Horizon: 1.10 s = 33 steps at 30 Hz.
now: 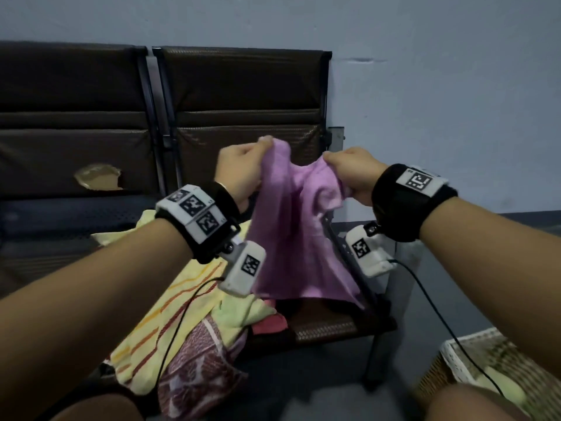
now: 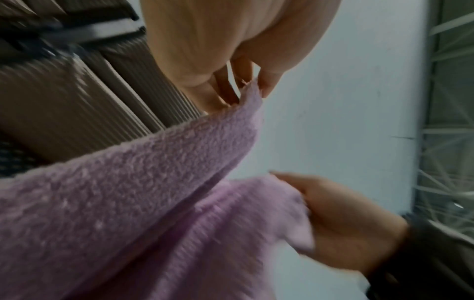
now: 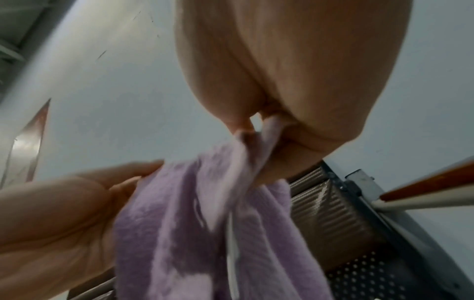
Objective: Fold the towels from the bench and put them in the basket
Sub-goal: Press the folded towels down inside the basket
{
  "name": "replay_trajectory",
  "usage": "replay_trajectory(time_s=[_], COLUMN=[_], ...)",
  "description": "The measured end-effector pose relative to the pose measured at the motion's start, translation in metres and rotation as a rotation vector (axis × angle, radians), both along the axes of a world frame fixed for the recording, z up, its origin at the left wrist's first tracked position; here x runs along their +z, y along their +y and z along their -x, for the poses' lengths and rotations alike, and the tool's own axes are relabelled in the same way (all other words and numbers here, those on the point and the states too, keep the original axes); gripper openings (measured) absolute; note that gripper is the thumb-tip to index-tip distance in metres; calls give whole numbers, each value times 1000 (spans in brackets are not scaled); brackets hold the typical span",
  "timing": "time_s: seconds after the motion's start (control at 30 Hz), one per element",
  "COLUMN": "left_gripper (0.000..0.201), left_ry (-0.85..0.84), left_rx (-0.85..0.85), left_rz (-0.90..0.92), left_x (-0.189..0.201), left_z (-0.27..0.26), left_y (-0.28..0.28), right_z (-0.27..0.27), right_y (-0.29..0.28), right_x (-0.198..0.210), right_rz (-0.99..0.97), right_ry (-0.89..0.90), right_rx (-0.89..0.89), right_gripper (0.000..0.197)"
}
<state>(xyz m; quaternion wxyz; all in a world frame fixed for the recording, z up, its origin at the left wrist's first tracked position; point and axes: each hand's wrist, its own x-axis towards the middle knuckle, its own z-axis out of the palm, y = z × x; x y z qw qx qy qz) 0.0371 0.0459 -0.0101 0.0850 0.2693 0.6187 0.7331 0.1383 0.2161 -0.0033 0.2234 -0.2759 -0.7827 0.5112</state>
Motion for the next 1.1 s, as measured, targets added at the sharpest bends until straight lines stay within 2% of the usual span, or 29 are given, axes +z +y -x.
replay_trajectory(time_s=[0.13, 0.2, 0.23, 0.3, 0.37, 0.4, 0.47, 0.53, 0.6, 0.67, 0.73, 0.8, 0.83, 0.9, 0.93, 1.03, 1.1], left_gripper=[23, 23, 25, 30, 20, 25, 53, 61, 51, 37, 30, 20, 13, 18, 22, 20, 14], left_ry=[152, 199, 159, 64, 64, 66, -13, -86, -90, -48, 24, 124, 173, 238, 262, 303, 282], left_rx=[-189, -241, -263, -186, -37, -37, -237, -442, -489, -435, -365, -259, -204, -99, -55, -4, -19], left_rz=[92, 176, 169, 115, 112, 138, 218, 324, 377, 382, 365, 364, 364, 343, 322, 190, 101], left_x=[-9, -12, -12, -10, -9, -9, -12, -15, -14, -12, -13, -14, -14, -11, -7, 12, 21], left_z=[-43, -49, -49, -42, -29, -24, -14, -6, 3, 17, 33, 48, 53, 64, 68, 77, 81], left_y=[10, 7, 6, 3, 3, 2, 1, -1, 0, 7, 17, 31, 39, 57, 65, 83, 85], right_z=[-1, -7, -10, -16, -21, -23, -25, -24, -24, -26, -26, -22, -19, -12, -8, 4, 8], right_y=[-17, -18, -18, -16, -12, -12, -10, -6, 1, 10, 26, 40, 48, 60, 64, 73, 75], right_x=[1, -1, -4, -6, -6, -5, -1, 1, 3, 5, 5, 1, -1, -4, -4, -5, -4], right_rz=[265, 230, 182, 92, 63, 82, 116, 112, 88, -9, -216, -391, -426, -428, -429, -436, -345], right_ry=[18, -33, -55, -88, -102, -95, -68, -48, -30, -85, -272, -415, -407, -258, -171, 79, 255], right_rx=[170, 240, 257, 286, 354, 399, 454, 448, 419, 371, 282, 165, 103, -10, -65, -212, -197], right_gripper=[35, 34, 28, 21, 27, 29, 31, 31, 27, 19, 36, 36, 31, 8, 8, 25, 19])
